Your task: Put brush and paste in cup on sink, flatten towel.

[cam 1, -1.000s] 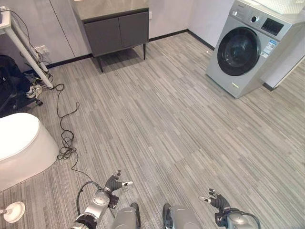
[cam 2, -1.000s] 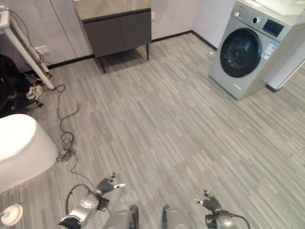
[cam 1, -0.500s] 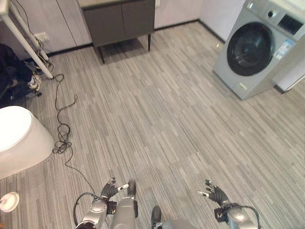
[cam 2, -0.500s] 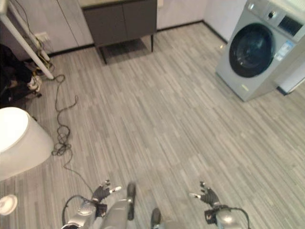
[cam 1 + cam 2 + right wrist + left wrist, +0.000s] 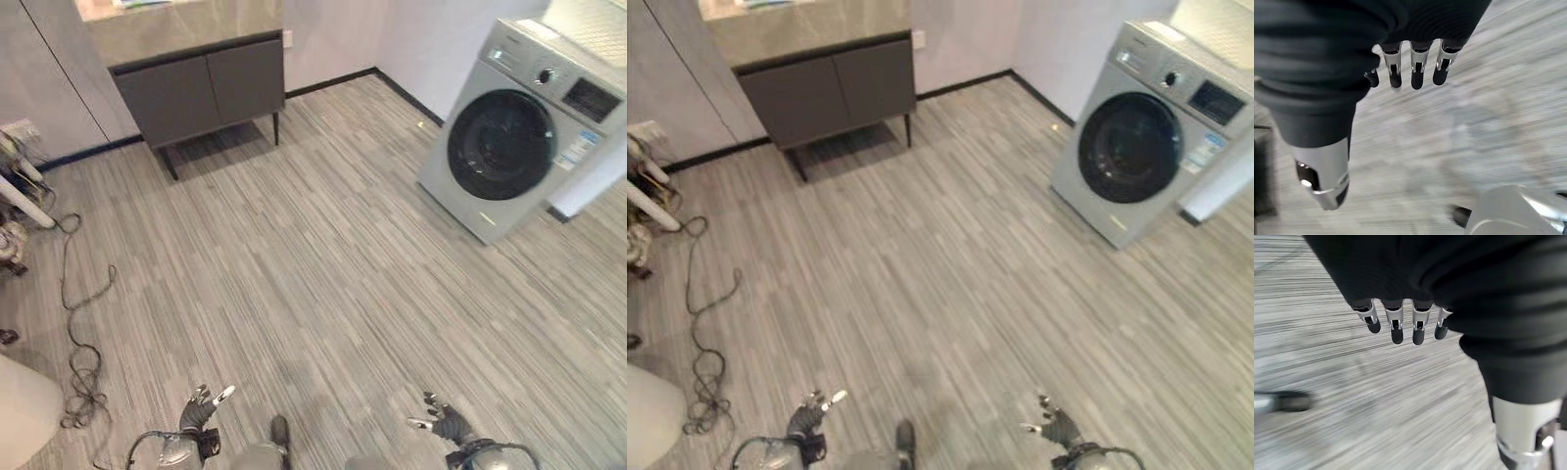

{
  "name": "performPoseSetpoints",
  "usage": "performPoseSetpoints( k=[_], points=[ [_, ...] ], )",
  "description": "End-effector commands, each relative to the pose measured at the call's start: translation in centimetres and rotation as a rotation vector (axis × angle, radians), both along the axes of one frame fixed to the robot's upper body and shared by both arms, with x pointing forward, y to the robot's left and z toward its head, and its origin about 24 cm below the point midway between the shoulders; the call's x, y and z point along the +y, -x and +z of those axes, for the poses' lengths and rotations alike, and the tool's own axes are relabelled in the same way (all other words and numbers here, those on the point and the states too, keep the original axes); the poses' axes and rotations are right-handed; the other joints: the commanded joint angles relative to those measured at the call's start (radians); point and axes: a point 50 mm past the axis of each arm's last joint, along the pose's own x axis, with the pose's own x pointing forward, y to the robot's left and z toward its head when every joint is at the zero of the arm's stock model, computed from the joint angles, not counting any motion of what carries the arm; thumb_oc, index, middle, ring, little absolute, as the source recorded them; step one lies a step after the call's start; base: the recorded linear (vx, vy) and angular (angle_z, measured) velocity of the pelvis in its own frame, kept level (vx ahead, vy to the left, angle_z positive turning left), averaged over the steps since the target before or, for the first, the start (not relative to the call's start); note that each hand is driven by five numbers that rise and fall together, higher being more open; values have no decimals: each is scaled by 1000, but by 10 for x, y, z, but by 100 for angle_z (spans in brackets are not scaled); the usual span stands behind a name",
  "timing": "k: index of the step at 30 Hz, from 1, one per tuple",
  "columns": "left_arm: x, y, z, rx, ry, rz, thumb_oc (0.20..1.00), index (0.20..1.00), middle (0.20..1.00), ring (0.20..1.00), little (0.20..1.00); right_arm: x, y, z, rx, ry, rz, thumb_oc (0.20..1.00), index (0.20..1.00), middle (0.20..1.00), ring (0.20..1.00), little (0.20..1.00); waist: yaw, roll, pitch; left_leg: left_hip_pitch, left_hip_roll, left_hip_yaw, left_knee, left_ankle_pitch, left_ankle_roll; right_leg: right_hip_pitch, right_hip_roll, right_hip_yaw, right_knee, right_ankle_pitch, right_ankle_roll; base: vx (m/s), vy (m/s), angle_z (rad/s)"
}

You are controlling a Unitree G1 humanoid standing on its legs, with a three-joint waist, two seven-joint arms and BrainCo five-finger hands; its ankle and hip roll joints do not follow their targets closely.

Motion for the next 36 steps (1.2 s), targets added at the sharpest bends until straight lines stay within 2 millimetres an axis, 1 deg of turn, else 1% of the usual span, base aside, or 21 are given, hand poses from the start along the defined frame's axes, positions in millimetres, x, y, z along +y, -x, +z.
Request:
performPoseSetpoints(
  k=[1, 3, 6, 9, 11, 12, 13, 15, 17, 19, 21, 22, 23, 24, 25, 26, 30, 33, 34, 35, 36],
  points=[
    [17, 7, 0, 18, -46, 10, 1000, 1000, 1000, 1000, 1000, 4, -10, 3, -47, -2, 19, 1000, 1000, 1000, 1000, 1000, -46, -25, 30, 8, -35, 32, 29, 65, -109, 61, 5, 36, -476, 206, 82, 853, 51, 46],
    [15, 5, 0, 25, -50, -5, 1000, 1000, 1000, 1000, 1000, 2, -8, 2, -44, -3, 3, 1000, 1000, 1000, 1000, 1000, -61, -31, 33, 41, -49, 4, 20, 54, -112, 34, 26, 58, -572, 229, 90, 552, -3, 89],
    [8, -5, 0, 44, -117, -114, 1000, 1000, 1000, 1000, 1000, 4, 0, 0, -28, -15, -7, 1000, 1000, 1000, 1000, 1000, -118, -49, 30, 158, -88, -107, -5, 15, -131, -64, 33, 162, -881, 357, 143, 734, -54, 148],
    [-1, -13, 1, 18, -65, -90, 1000, 1000, 1000, 1000, 1000, 1, 4, -1, -5, -5, 24, 1000, 1000, 1000, 1000, 1000, -154, -40, 26, 239, -82, -195, 6, -19, -148, -94, 39, 222, -864, 378, 166, 702, -110, 154],
    [-10, -15, 2, -9, -8, -80, 1000, 1000, 1000, 1000, 1000, 4, 8, -2, 27, -10, 88, 1000, 1000, 1000, 1000, 1000, -174, -42, 5, 273, -81, -242, 63, -25, -164, -67, 56, 278, -808, 414, 150, 596, -185, 111],
    [-14, -15, 1, -6, 1, -100, 1000, 1000, 1000, 1000, 1000, 3, 10, -2, 46, -10, 117, 1000, 1000, 1000, 1000, 1000, -179, -39, -3, 255, -74, -237, 145, 4, -189, -45, 52, 278, -801, 419, 144, 592, -201, 89],
    [-15, -15, 0, -3, 5, -102, 1000, 1000, 1000, 1000, 1000, 1, 10, -2, 58, 4, 136, 1000, 1000, 1000, 1000, 1000, -181, -29, -6, 222, -65, -226, 270, 86, -231, -23, 60, 276, -789, 416, 127, 525, -220, 69],
    [-19, -21, 3, -22, 28, -101, 1000, 1000, 1000, 1000, 1000, -2, 2, 5, 32, 25, 166, 1000, 1000, 1000, 1000, 1000, -175, -43, 9, 56, -44, -130, 568, 211, -286, 37, 23, 238, -787, 387, 85, 410, -275, 94],
    [-20, -29, 8, -39, 22, -129, 1000, 1000, 1000, 1000, 1000, -3, -3, 11, 13, 40, 208, 1000, 1000, 1000, 1000, 1000, -165, -71, 32, -70, 23, 24, 751, 161, -238, 96, 10, 197, -786, 332, 24, 283, -334, 83],
    [-21, -34, 10, -46, 12, -149, 1000, 1000, 1000, 1000, 1000, -6, -2, 11, 19, 64, 214, 1000, 1000, 1000, 1000, 1000, -154, -69, 40, -142, 27, 67, 681, 136, -232, 136, 7, 177, -786, 300, 15, 331, -211, 78],
    [-21, -37, 11, -46, -1, -159, 1000, 1000, 1000, 1000, 1000, -11, 1, 10, 31, 99, 201, 1000, 1000, 1000, 1000, 1000, -145, -61, 45, -232, -13, 58, 632, 127, -223, 177, 5, 163, -792, 272, 13, 473, -156, 116],
    [-16, -33, 8, -23, -19, -150, 1000, 1000, 1000, 1000, 1000, -13, -1, 10, 24, 106, 189, 1000, 1000, 1000, 1000, 1000, -137, -54, 46, -302, 20, 97, 441, 125, -210, 208, 4, 145, -802, 247, 21, 509, -8, 78],
    [-13, -31, 8, -18, -27, -141, 1000, 1000, 1000, 1000, 1000, -13, -2, 11, 19, 115, 195, 1000, 1000, 1000, 1000, 1000, -122, -44, 57, -314, 30, 71, 272, 149, -207, 235, 16, 149, -812, 228, 27, 507, -10, 44],
    [-13, -31, 8, -18, -27, -141, 1000, 1000, 1000, 1000, 1000, -13, -2, 11, 19, 115, 195, 1000, 1000, 1000, 1000, 1000, -122, -46, 57, -309, 27, 72, 261, 156, -207, 235, 14, 150, -813, 229, 27, 618, 83, 4],
    [-9, -25, 5, -4, -33, -116, 1000, 1000, 1000, 1000, 1000, -10, -12, 13, -2, 136, 227, 1000, 1000, 1000, 1000, 1000, -75, -34, 67, -333, 47, -47, 12, 221, -224, 296, 28, 173, -821, 184, 33, 585, 74, -17],
    [-6, -22, 4, 6, -33, -101, 1000, 1000, 1000, 1000, 1000, -9, -17, 13, -7, 145, 239, 1000, 1000, 1000, 1000, 1000, -64, -29, 65, -356, 67, -72, -25, 242, -237, 309, 28, 190, -822, 171, 35, 591, 74, -38],
    [10, 2, -2, 35, -27, 2, 1000, 1000, 1000, 1000, 1000, 4, -27, 16, -21, 148, 317, 1000, 1000, 1000, 1000, 1000, -11, -33, 33, -387, 127, -84, 24, 306, -260, 426, -12, 295, -809, 67, 52, 609, 222, -106],
    [13, 4, -1, 25, -32, 30, 1000, 1000, 1000, 1000, 1000, 9, -21, 12, -10, 130, 320, 1000, 1000, 1000, 1000, 1000, 3, -50, 12, -422, 73, -97, 127, 281, -240, 457, -72, 291, -746, 60, 70, 645, 288, -110],
    [16, -9, 10, -38, -71, 12, 1000, 1000, 1000, 1000, 1000, 15, -19, 11, -18, 146, 366, 1000, 1000, 1000, 1000, 1000, 0, -64, 11, -395, 46, -58, 162, 232, -209, 395, -105, 285, -574, 180, 79, 731, 333, -73],
    [15, -14, 14, -63, -81, -15, 1000, 1000, 1000, 1000, 1000, 17, -23, 15, -35, 175, 405, 1000, 1000, 1000, 1000, 1000, -1, -65, 24, -370, 51, -42, 159, 214, -197, 340, -107, 264, -496, 245, 78, 496, 235, -57],
    [14, -14, 14, -63, -81, -15, 1000, 1000, 1000, 1000, 1000, 17, -23, 15, -34, 176, 404, 1000, 1000, 1000, 1000, 1000, 1, -62, 21, -373, 55, -42, 157, 217, -198, 336, -103, 267, -497, 248, 78, 393, 206, -30]
  ],
)
